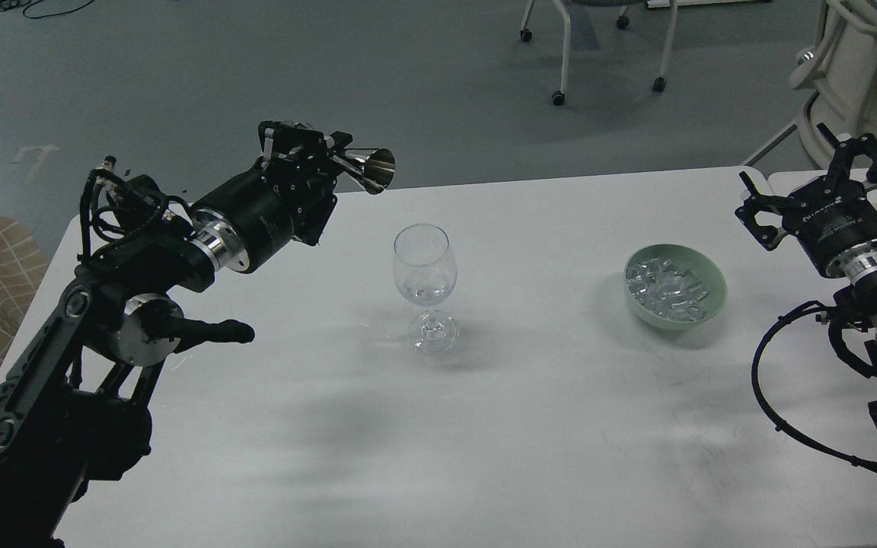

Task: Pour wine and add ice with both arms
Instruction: 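Rotate the jigger back upright and withdraw the left gripper, then lower the jigger onto the table with the left gripper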

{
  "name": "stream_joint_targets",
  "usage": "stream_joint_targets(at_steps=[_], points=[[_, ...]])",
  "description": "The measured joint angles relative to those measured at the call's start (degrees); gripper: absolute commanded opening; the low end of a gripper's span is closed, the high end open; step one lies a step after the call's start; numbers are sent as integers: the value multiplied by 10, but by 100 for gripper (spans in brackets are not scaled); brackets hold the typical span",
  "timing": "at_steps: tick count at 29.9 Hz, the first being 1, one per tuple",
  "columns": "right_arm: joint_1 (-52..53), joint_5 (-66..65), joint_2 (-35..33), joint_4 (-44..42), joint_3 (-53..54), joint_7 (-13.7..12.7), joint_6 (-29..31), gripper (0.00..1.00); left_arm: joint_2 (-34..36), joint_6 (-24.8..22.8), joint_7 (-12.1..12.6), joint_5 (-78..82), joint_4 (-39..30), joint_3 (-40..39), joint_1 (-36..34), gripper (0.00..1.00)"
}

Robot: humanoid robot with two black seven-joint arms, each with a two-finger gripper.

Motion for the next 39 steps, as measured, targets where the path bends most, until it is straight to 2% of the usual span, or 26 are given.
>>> stream_joint_targets(at_steps=[8, 13, 18, 22, 26, 31, 37, 39], points=[[-10, 0, 0, 5, -1, -2, 0, 100, -14, 37, 0, -160, 12, -113, 39, 0], [-11, 0, -10, 7, -2, -3, 0, 100, -10, 41, 0, -239, 58, -185, 76, 0], [-11, -1, -13, 8, -5, -3, -1, 100, -8, 45, 0, -368, 159, -254, 82, 0], [-11, -1, -13, 9, -6, -3, -3, 100, -2, 43, 0, -408, 252, -264, 73, 0], [-10, -1, -13, 11, -7, -3, -5, 100, -2, 50, 0, -412, 301, -259, 64, 0], [-11, -3, -13, 20, -9, -3, -8, 100, -7, 83, 0, -411, 382, -256, 22, 0], [-11, -4, -21, 23, -9, -4, -15, 100, -7, 86, 0, -412, 487, -256, -23, 0], [-11, -4, -24, 23, -9, -4, -15, 100, -7, 85, 0, -413, 501, -256, -26, 0]])
